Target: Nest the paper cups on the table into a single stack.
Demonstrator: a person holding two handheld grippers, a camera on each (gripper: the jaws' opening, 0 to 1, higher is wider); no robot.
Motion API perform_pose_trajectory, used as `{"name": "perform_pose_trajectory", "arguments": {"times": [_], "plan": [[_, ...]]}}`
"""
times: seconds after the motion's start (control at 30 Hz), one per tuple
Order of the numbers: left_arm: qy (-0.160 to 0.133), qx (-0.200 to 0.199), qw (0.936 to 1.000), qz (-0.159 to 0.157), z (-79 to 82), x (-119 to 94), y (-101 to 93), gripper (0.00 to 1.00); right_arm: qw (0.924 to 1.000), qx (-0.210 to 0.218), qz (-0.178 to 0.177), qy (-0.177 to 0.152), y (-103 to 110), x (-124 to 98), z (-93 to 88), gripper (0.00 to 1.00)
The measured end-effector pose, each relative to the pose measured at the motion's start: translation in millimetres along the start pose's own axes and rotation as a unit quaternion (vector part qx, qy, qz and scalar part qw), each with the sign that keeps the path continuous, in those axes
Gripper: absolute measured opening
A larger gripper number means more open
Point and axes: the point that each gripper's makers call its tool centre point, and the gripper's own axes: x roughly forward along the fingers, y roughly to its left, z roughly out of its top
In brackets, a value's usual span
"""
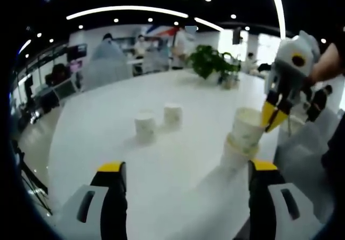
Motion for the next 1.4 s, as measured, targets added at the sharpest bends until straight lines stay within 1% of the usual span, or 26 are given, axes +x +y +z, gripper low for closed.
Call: {"name": "perform_pose_trajectory", "arguments": {"times": [0.33,0.47,0.97,1.4], "plan": [[0.001,0.003,1.0000,-0.001,0.6,-0.5,0.7,0.94,1.0000,0.004,0.004,0.007,-0.7,5.6,-2.3,0.00],[0.003,0.001,1.0000,0.000,-1.7,-1.3,1.7,0.94,0.9999,0.007,0.007,0.010,0.3,7.6,-3.8,0.00],[0.005,-0.008,0.9999,0.006,-7.4,-2.4,4.2,0.93,0.9998,0.015,0.011,0.008,0.8,11.9,-8.1,0.00],[0.005,-0.012,0.9999,0.008,-8.1,-3.2,4.4,0.93,0.9996,0.025,0.010,0.007,-0.5,14.7,-10.7,0.00]]}}
